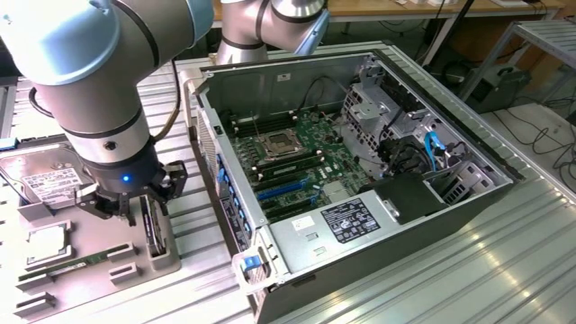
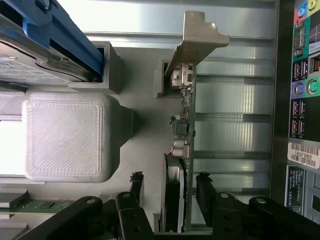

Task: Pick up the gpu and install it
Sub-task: 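Pick up the gpu and move the gpu toward the slot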

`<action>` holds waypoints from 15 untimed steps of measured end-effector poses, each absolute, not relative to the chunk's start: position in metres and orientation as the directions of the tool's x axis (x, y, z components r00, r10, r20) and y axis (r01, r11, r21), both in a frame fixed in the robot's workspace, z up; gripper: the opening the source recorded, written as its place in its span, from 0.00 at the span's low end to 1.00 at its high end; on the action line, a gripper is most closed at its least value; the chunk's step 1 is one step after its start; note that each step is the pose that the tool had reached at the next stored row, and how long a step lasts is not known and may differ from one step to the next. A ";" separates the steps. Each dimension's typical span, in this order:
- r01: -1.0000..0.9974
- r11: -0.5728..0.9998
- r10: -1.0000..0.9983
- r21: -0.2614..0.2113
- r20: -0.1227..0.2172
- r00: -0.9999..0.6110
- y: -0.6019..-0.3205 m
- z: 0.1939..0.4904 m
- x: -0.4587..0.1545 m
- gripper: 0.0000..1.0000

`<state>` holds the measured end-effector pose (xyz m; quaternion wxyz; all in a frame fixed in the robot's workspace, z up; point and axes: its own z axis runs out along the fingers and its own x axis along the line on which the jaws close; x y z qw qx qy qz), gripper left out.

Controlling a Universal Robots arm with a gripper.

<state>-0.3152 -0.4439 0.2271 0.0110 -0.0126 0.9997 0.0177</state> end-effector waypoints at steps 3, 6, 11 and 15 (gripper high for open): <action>-0.026 0.999 -0.025 0.035 -0.023 -0.999 -0.444 0.226 -0.315 0.45; -0.026 0.999 -0.025 0.035 -0.023 -0.999 -0.444 0.224 -0.315 0.45; -0.026 0.999 -0.025 0.035 -0.023 -0.999 -0.444 0.221 -0.315 0.45; -0.029 0.999 -0.028 0.035 -0.023 -0.999 -0.445 0.219 -0.315 0.45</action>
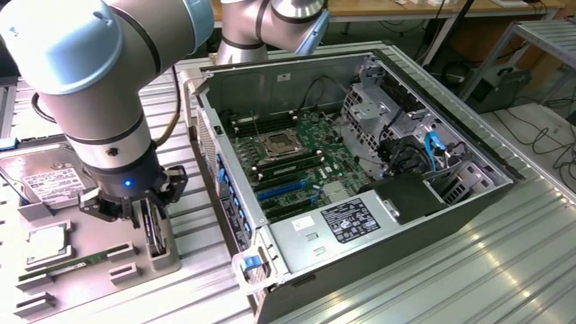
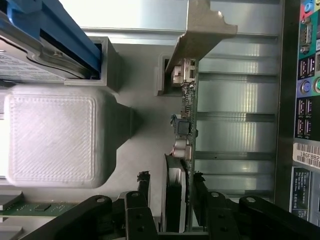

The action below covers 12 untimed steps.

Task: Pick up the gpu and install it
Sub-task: 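Pick up the gpu and move the gpu toward the slot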

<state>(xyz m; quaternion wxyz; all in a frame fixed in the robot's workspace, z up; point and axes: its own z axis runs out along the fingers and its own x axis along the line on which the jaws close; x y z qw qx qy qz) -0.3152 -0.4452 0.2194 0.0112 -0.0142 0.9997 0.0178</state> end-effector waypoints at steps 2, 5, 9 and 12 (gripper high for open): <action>-0.029 0.999 -0.029 0.035 -0.023 -0.999 -0.445 0.219 -0.315 0.45; -0.029 0.999 -0.029 0.035 -0.023 -0.999 -0.445 0.219 -0.315 0.45; -0.029 0.999 -0.029 0.035 -0.023 -0.999 -0.445 0.218 -0.315 0.31; -0.029 0.999 -0.029 0.035 -0.023 -0.999 -0.445 0.218 -0.315 0.28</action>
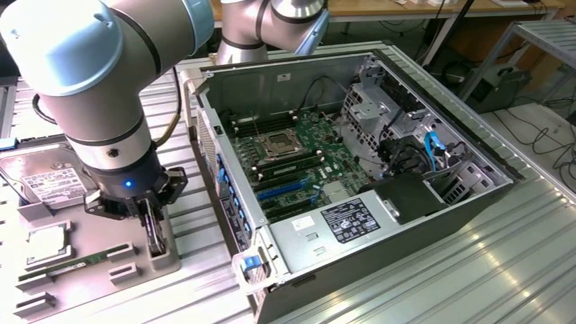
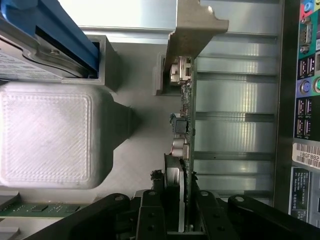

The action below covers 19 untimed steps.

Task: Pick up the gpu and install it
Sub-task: 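Pick up the gpu and move the gpu toward the slot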

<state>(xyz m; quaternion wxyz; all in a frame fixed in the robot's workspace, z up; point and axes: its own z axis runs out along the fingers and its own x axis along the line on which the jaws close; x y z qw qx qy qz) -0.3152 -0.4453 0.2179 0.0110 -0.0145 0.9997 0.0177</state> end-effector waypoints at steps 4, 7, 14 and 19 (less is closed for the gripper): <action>-0.029 0.999 -0.029 0.035 -0.023 -0.999 -0.445 0.218 -0.315 0.28; -0.029 0.999 -0.029 0.035 -0.023 -0.999 -0.445 0.218 -0.315 0.28; -0.029 0.999 -0.029 0.035 -0.023 -0.999 -0.445 0.218 -0.315 0.28; -0.029 0.999 -0.029 0.036 -0.023 -0.999 -0.445 0.223 -0.315 0.28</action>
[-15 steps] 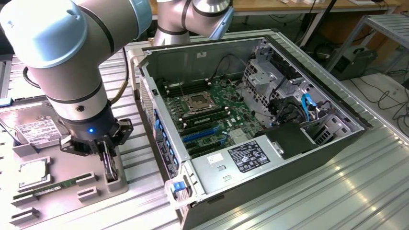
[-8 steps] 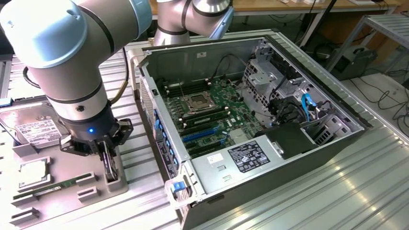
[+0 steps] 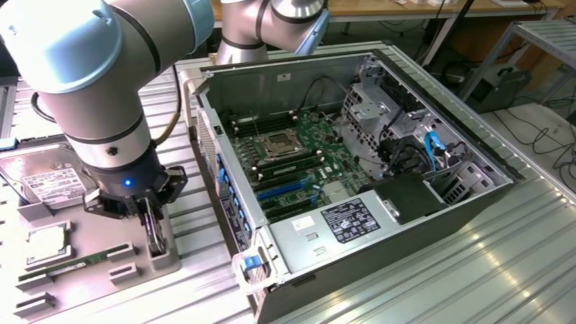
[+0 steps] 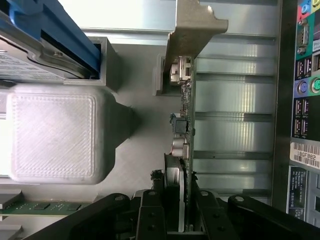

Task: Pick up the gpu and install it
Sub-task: 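Pick up the gpu and move the gpu toward the slot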

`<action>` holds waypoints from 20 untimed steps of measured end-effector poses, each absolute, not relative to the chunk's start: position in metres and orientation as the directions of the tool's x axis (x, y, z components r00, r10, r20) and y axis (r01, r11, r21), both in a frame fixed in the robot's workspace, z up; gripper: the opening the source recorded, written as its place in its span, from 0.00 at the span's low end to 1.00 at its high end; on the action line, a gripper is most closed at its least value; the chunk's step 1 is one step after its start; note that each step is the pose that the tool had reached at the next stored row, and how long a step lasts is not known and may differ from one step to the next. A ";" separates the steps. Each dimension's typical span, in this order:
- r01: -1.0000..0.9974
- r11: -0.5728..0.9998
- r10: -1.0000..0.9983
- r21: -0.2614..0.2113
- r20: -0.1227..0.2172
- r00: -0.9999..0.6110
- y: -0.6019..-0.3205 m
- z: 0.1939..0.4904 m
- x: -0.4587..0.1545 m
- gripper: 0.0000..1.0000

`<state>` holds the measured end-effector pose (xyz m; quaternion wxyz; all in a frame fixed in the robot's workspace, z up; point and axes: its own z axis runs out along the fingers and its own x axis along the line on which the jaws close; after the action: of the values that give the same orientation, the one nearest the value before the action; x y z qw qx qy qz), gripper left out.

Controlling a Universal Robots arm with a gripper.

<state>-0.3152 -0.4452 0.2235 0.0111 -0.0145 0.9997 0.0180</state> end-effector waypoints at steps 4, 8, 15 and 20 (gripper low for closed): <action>-0.029 0.999 -0.029 0.036 -0.023 -0.999 -0.445 0.231 -0.315 0.28; -0.029 0.999 -0.029 0.036 -0.023 -0.999 -0.445 0.240 -0.315 0.28; -0.029 0.999 -0.029 0.036 -0.023 -0.999 -0.445 0.255 -0.315 0.28; -0.029 0.999 -0.029 0.036 -0.023 -0.999 -0.445 0.268 -0.315 0.28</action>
<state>-0.3152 -0.4452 0.2676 0.0111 -0.0145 0.9997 0.0180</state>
